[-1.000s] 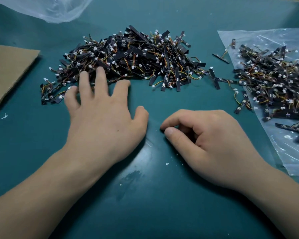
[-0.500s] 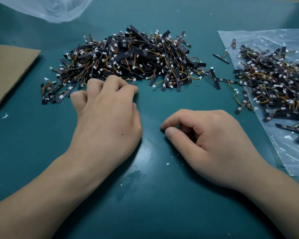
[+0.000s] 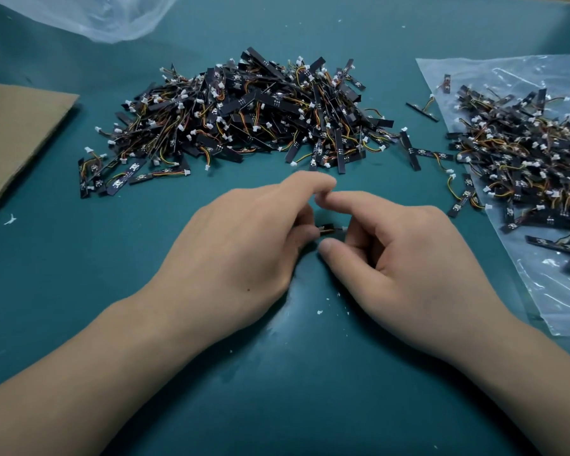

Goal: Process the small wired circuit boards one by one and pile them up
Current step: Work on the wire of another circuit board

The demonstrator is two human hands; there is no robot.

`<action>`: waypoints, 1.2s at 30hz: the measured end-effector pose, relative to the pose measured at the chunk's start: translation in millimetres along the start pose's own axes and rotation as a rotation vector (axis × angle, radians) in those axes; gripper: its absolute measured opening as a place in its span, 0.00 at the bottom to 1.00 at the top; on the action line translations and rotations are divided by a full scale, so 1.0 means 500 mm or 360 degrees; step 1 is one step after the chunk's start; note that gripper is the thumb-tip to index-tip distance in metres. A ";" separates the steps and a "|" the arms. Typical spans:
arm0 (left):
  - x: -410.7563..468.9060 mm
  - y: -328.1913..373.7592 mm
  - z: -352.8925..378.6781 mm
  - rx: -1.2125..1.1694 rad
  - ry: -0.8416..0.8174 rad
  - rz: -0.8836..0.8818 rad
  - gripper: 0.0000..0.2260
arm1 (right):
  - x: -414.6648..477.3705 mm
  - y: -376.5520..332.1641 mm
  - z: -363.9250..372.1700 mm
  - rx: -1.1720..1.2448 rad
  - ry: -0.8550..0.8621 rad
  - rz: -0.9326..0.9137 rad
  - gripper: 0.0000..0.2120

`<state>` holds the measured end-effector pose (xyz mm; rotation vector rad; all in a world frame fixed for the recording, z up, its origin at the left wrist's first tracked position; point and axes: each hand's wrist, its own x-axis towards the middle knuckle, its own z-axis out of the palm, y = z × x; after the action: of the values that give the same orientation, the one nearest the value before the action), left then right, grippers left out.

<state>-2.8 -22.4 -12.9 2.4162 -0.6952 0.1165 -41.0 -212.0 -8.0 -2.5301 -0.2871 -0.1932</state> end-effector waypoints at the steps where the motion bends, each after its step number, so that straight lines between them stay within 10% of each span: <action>1: 0.000 0.000 0.000 -0.0012 -0.0027 0.0008 0.21 | 0.000 0.000 0.000 -0.0021 -0.0012 -0.0005 0.13; 29: 0.002 0.004 -0.012 -0.0589 0.0337 -0.0140 0.08 | 0.010 0.014 -0.006 0.0824 0.0431 0.0206 0.08; 36: 0.000 0.011 -0.011 -0.0609 0.0291 -0.0086 0.06 | 0.006 0.012 -0.003 0.0370 0.0155 0.0085 0.14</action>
<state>-5.2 -22.8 -5.6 2.0265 -0.5151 0.1644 -36.6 -217.2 -9.4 -2.2878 -0.1915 -0.2467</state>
